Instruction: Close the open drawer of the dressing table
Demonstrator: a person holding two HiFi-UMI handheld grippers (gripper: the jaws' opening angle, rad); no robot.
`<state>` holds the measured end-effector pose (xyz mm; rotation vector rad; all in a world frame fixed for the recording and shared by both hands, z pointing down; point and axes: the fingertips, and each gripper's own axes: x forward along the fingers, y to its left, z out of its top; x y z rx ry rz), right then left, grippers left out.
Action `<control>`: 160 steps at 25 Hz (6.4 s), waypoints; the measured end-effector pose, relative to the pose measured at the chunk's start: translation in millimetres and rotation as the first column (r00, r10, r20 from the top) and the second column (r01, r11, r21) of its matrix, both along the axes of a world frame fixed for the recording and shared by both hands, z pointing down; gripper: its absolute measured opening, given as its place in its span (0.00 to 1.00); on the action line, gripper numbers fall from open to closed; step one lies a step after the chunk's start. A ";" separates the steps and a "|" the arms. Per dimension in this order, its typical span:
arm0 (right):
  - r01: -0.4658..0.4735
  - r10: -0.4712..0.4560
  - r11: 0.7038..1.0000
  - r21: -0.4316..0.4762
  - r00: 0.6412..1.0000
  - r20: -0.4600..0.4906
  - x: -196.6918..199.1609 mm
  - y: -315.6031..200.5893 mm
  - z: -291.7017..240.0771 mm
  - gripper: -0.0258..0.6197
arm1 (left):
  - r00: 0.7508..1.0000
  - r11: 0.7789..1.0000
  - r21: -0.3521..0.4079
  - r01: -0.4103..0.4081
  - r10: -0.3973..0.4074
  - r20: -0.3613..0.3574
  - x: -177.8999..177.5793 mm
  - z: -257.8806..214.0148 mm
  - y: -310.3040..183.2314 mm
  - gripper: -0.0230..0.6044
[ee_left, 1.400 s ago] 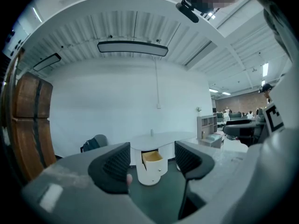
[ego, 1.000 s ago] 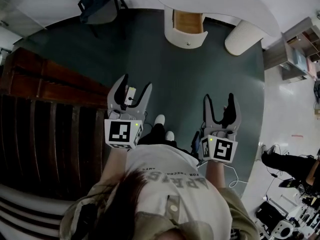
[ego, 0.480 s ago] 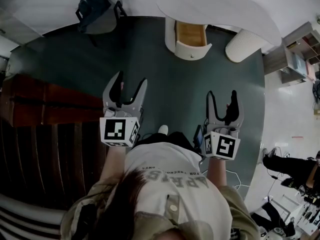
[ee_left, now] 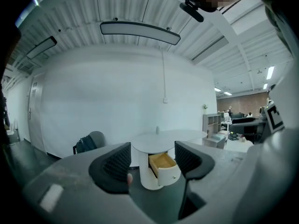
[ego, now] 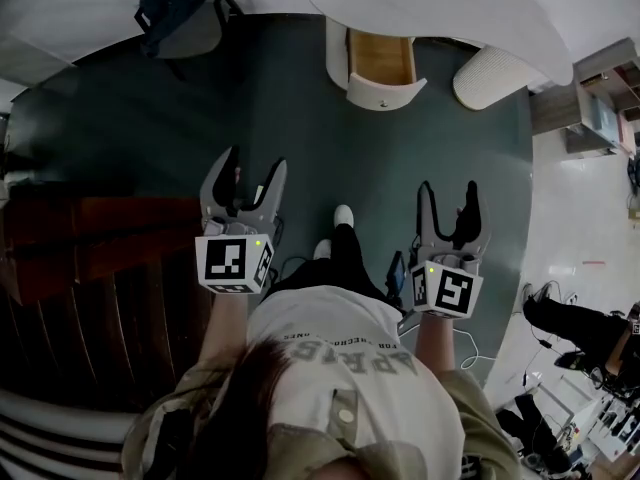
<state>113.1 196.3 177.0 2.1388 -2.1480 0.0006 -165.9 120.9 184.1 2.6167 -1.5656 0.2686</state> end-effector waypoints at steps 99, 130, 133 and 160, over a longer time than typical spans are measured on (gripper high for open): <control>0.108 -0.029 0.763 -0.638 0.991 0.132 43.3 -299.8 510.0 0.35 | 0.997 0.970 -0.236 -0.055 0.065 0.036 122.2 235.9 -228.8 0.52; 0.126 -0.030 0.713 -0.690 0.988 0.150 42.4 -312.0 521.9 0.20 | 0.997 0.971 -0.234 -0.046 0.060 0.054 119.2 232.2 -254.6 0.52; 0.118 -0.016 0.704 -0.701 0.988 0.151 43.0 -314.1 521.3 0.20 | 0.997 0.969 -0.243 -0.038 0.052 0.053 118.7 230.8 -253.2 0.52; 0.141 -0.029 0.675 -0.724 0.986 0.164 41.6 -318.0 520.6 0.20 | 0.998 0.969 -0.247 0.005 0.009 0.056 134.8 237.7 -240.6 0.52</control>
